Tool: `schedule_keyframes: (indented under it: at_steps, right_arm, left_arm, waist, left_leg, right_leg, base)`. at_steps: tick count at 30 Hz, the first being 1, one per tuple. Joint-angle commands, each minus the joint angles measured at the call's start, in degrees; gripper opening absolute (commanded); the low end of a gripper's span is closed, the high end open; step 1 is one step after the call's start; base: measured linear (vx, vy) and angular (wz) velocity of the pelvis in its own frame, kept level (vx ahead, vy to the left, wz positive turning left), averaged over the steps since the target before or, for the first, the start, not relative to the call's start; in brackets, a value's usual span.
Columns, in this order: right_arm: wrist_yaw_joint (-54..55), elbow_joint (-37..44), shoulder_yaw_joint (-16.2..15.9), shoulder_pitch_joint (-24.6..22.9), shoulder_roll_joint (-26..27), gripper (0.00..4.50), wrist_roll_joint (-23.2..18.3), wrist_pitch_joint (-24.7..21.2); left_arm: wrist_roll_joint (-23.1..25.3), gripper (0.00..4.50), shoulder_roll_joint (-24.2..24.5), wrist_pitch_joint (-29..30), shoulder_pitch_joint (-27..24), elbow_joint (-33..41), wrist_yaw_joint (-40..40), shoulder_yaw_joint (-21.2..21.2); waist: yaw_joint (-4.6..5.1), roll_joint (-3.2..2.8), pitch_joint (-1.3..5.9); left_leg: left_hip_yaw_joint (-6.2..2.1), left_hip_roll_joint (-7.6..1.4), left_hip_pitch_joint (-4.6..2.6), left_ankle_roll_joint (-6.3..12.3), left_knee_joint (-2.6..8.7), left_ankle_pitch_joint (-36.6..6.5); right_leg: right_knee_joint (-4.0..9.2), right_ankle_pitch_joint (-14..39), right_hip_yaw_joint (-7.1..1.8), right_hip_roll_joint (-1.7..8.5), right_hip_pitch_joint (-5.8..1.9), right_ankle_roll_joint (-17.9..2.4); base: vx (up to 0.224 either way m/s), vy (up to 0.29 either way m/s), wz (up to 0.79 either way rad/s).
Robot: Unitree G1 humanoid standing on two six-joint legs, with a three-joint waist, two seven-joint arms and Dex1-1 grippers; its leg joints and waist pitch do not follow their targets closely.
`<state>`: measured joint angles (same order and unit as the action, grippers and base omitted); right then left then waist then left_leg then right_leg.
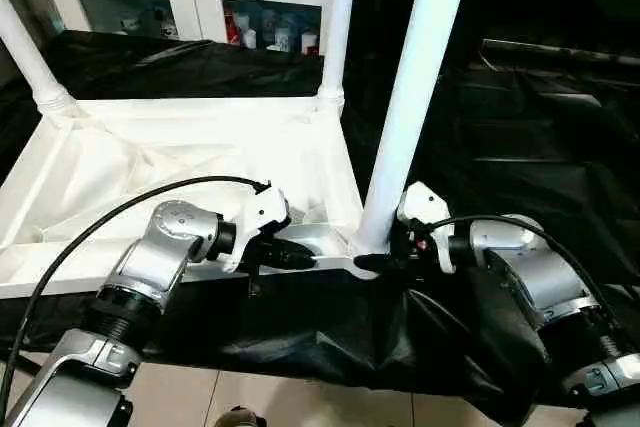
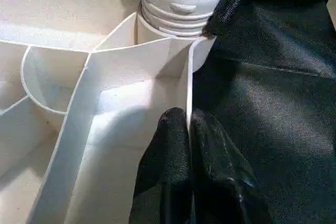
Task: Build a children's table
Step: Rotate leg to tighten
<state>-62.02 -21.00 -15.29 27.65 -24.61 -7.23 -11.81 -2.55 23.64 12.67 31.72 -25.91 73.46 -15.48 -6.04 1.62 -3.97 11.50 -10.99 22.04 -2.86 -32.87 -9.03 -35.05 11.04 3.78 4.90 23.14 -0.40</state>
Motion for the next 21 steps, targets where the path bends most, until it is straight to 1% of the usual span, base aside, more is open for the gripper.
schedule_keyframes:
  at_steps: [1,2,3,4,5,6,8,9,10,11,12,13,14,15,16,17,18,19,20,21]
  right_arm:
    - [1.1,-0.3,1.2,0.1,0.5,2.80,-0.6,0.5]
    - [1.1,-0.4,1.3,-0.1,0.6,2.79,-0.7,0.5]
    - [4.4,-2.0,2.7,-0.1,2.1,2.79,-0.8,-0.2]
    - [7.3,-3.5,3.5,0.2,3.1,2.78,-0.3,0.0]
    - [10.9,-5.4,4.5,0.5,4.3,2.77,0.3,0.2]
    - [14.1,-6.9,5.4,1.0,5.4,2.77,0.8,0.2]
    - [22.5,-10.4,8.6,2.0,8.7,2.76,0.3,-1.1]
    - [25.5,-11.5,9.9,2.3,9.9,2.76,0.0,-1.5]
    - [30.1,-12.7,11.7,2.6,11.7,2.76,-0.6,-2.1]
    - [35.6,-14.0,13.8,2.9,13.9,2.76,-1.1,-2.4]
    - [43.3,-15.6,16.2,3.3,16.7,2.75,-1.3,-2.2]
    - [43.3,-15.6,16.2,3.3,16.7,2.75,-1.3,-2.2]
    - [46.8,-16.5,16.9,3.6,18.2,2.75,-0.9,-1.5]
    - [50.6,-17.8,16.9,3.9,20.3,2.75,0.3,0.1]
    - [51.2,-18.5,16.6,4.2,21.2,2.75,0.6,0.6]
    - [51.3,-18.8,16.6,4.3,21.7,2.75,0.6,1.0]
    - [51.4,-19.4,16.7,4.7,22.5,2.75,0.4,1.5]
    - [51.0,-19.7,16.4,5.0,22.7,2.75,0.4,1.6]
    - [51.1,-20.0,16.3,5.4,22.9,2.75,0.6,1.8]
    - [50.3,-19.9,16.2,5.6,23.1,2.75,0.5,2.3]
  left_arm:
    - [-2.5,0.00,-1.5,0.2,-0.5,2.3,1.8,-0.7]
    - [-2.6,0.00,-1.5,0.2,-0.5,2.3,1.6,-0.7]
    - [-1.5,0.00,-2.5,0.5,-0.3,1.0,-1.7,-0.2]
    - [-0.6,0.00,-3.2,0.3,0.0,-0.1,-4.1,0.0]
    - [0.4,0.00,-4.0,0.0,0.3,-1.4,-6.9,0.3]
    - [1.0,0.00,-4.7,-0.1,0.7,-2.4,-8.8,0.5]
    - [2.3,0.00,-7.1,0.1,1.5,-4.7,-14.2,0.9]
    - [2.9,0.00,-8.1,0.1,1.8,-5.5,-16.3,1.0]
    - [3.6,0.00,-9.5,0.2,2.2,-6.4,-18.9,0.9]
    - [4.4,0.00,-11.4,0.5,2.9,-7.6,-22.5,1.0]
    - [5.4,0.00,-14.3,0.9,4.0,-9.3,-27.3,0.9]
    - [5.4,0.00,-14.3,0.9,4.0,-9.3,-27.3,0.9]
    - [5.7,0.00,-15.9,1.2,4.6,-10.1,-29.3,0.7]
    - [6.3,0.00,-18.5,1.5,5.5,-11.3,-31.4,0.1]
    - [6.9,0.00,-19.4,1.4,5.9,-11.9,-32.3,-0.3]
    - [7.2,0.00,-19.8,1.2,6.1,-12.1,-32.3,-0.7]
    - [7.8,0.00,-20.2,0.8,6.4,-12.4,-32.3,-1.2]
    - [7.8,0.00,-20.3,0.7,6.5,-12.6,-32.2,-1.3]
    - [7.9,0.00,-20.4,0.5,6.6,-12.9,-32.4,-1.1]
    - [8.0,0.00,-20.3,0.3,6.7,-13.1,-32.4,-1.1]
  waist:
    - [0.11,0.35,3.58]
    - [0.10,0.36,3.59]
    - [0.13,0.28,3.53]
    - [0.21,0.32,3.48]
    - [0.42,0.35,3.42]
    - [0.55,0.27,3.37]
    - [0.95,0.24,3.34]
    - [1.23,0.35,3.34]
    - [1.14,0.30,3.28]
    - [1.34,0.02,3.37]
    - [1.12,-0.08,3.57]
    - [1.29,0.00,3.52]
    - [1.22,-0.03,3.55]
    - [1.17,-0.31,3.75]
    - [1.09,-0.30,3.82]
    - [1.08,-0.15,3.80]
    - [0.91,-0.25,3.98]
    - [0.86,-0.25,3.92]
    - [0.87,-0.52,3.98]
    - [0.91,-0.52,3.91]
  left_leg:
    - [-1.10,-2.59,-1.36,2.49,3.51,-11.4]
    - [-1.10,-2.59,-1.35,2.53,3.50,-11.3]
    - [-1.11,-2.60,-1.35,2.52,3.52,-11.3]
    - [-1.12,-2.60,-1.33,2.40,3.54,-11.5]
    - [-1.13,-2.53,-1.31,2.04,3.60,-12.0]
    - [-1.23,-2.55,-1.44,1.30,3.69,-12.7]
    - [-1.38,-2.47,-1.47,0.21,3.85,-13.9]
    - [-1.38,-2.42,-1.45,-0.06,3.84,-14.6]
    - [-1.39,-2.44,-1.56,-0.12,3.87,-15.0]
    - [-1.29,-2.46,-1.55,-0.21,3.88,-14.9]
    - [-1.51,-2.38,-1.76,-0.65,3.89,-15.3]
    - [-1.32,-2.40,-1.73,-0.85,3.92,-15.0]
    - [-1.43,-2.37,-1.73,-1.13,3.94,-15.1]
    - [-1.35,-2.37,-1.73,-1.08,3.88,-14.5]
    - [-1.29,-2.30,-1.76,-0.97,3.83,-14.1]
    - [-1.25,-2.19,-1.68,-0.69,3.78,-14.0]
    - [-1.27,-2.15,-1.56,-0.02,3.72,-13.6]
    - [-1.30,-2.19,-1.51,0.20,3.74,-13.5]
    - [-1.31,-2.14,-1.44,0.40,3.75,-13.6]
    - [-1.35,-2.15,-1.41,0.41,3.84,-14.3]
  right_leg:
    - [3.91,9.1,-2.80,3.74,-2.52,-12.6]
    - [3.87,9.0,-2.80,3.74,-2.54,-12.7]
    - [3.87,8.9,-2.81,3.74,-2.44,-12.8]
    - [3.92,9.1,-2.81,3.75,-2.40,-12.9]
    - [4.08,9.9,-2.80,3.77,-2.34,-12.9]
    - [4.26,11.5,-2.78,3.85,-2.25,-12.7]
    - [4.38,13.5,-2.74,3.84,-2.29,-12.2]
    - [4.56,14.6,-2.78,3.91,-2.28,-11.7]
    - [4.77,15.4,-2.82,3.96,-2.21,-11.3]
    - [4.77,15.1,-2.99,3.90,-2.05,-11.1]
    - [4.85,16.0,-2.80,3.98,-2.21,-10.7]
    - [4.86,15.6,-2.91,3.86,-2.06,-10.5]
    - [4.87,15.4,-2.83,3.86,-2.12,-10.4]
    - [4.73,13.8,-2.90,3.83,-2.12,-10.4]
    - [4.72,12.3,-2.87,3.78,-2.10,-10.5]
    - [4.73,11.9,-2.86,3.71,-2.17,-10.5]
    - [4.66,11.1,-2.83,3.84,-2.38,-10.5]
    - [4.69,11.0,-2.83,3.89,-2.41,-10.4]
    - [4.69,10.8,-2.76,3.78,-2.48,-10.4]
    - [4.76,11.5,-2.72,3.76,-2.46,-10.2]
  base:
    - [0.000,0.000,0.00]
    - [0.000,0.000,0.00]
    - [0.000,0.000,0.00]
    - [0.000,0.000,0.00]
    - [0.000,0.000,0.00]
    - [0.000,0.000,0.00]
    - [0.000,0.000,0.00]
    - [0.000,0.000,0.00]
    - [0.000,0.000,0.00]
    - [0.000,0.000,0.00]
    - [0.000,0.000,0.00]
    - [0.000,0.000,0.00]
    - [0.000,0.000,0.00]
    - [0.000,0.000,0.00]
    - [0.000,0.000,0.00]
    - [0.000,0.000,0.00]
    - [0.000,0.000,0.00]
    - [0.000,0.000,0.00]
    - [0.000,0.000,0.00]
    - [0.000,0.000,0.00]
